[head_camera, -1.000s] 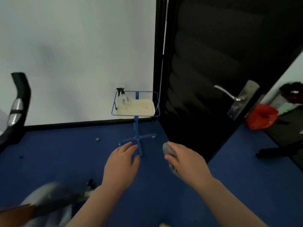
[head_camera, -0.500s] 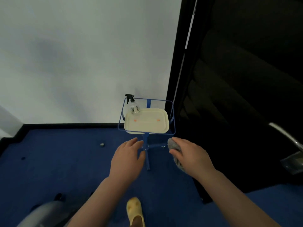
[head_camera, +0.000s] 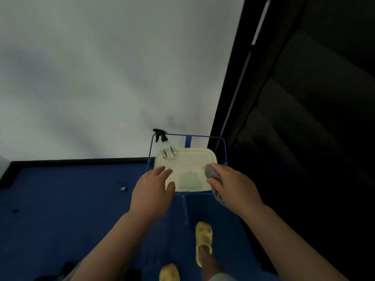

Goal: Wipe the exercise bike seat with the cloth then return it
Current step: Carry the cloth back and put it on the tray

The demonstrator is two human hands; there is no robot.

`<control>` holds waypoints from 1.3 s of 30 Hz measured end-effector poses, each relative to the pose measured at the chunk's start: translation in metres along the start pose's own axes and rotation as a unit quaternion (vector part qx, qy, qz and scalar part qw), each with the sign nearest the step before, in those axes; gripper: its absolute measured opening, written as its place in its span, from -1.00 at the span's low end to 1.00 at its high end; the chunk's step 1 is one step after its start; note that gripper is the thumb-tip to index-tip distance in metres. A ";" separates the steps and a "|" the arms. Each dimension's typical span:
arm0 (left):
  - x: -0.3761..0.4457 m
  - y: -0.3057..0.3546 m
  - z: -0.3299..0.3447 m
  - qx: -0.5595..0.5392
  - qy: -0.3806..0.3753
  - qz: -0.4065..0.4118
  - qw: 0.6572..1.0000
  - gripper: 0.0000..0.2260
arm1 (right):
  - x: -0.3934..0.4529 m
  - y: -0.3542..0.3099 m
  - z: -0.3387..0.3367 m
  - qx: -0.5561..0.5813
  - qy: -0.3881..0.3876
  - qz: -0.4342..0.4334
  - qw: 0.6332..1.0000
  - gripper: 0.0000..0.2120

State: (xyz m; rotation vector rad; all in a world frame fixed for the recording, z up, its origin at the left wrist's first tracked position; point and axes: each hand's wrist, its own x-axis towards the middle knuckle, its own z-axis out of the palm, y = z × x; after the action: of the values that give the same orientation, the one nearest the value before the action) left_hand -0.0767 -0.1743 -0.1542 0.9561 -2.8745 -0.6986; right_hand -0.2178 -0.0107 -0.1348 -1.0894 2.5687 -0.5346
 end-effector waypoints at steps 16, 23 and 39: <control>0.111 -0.008 0.064 -0.011 -0.064 -0.112 0.992 -0.62 | 0.136 0.055 0.034 0.000 -0.084 -0.012 0.996 -0.63; 0.145 -0.031 0.095 -0.012 -0.115 -0.108 0.987 -0.62 | 0.167 0.065 0.068 0.000 -0.109 0.011 0.994 -0.64; 0.172 -0.073 0.130 -0.016 -0.154 -0.116 0.981 -0.64 | 0.213 0.082 0.143 -0.020 -0.168 0.063 0.984 -0.59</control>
State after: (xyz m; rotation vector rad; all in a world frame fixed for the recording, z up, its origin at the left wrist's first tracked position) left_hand -0.1972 -0.2725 -0.3206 1.3012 -3.0234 -0.9886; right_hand -0.3520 -0.1458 -0.3251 -0.9306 2.3394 -0.2444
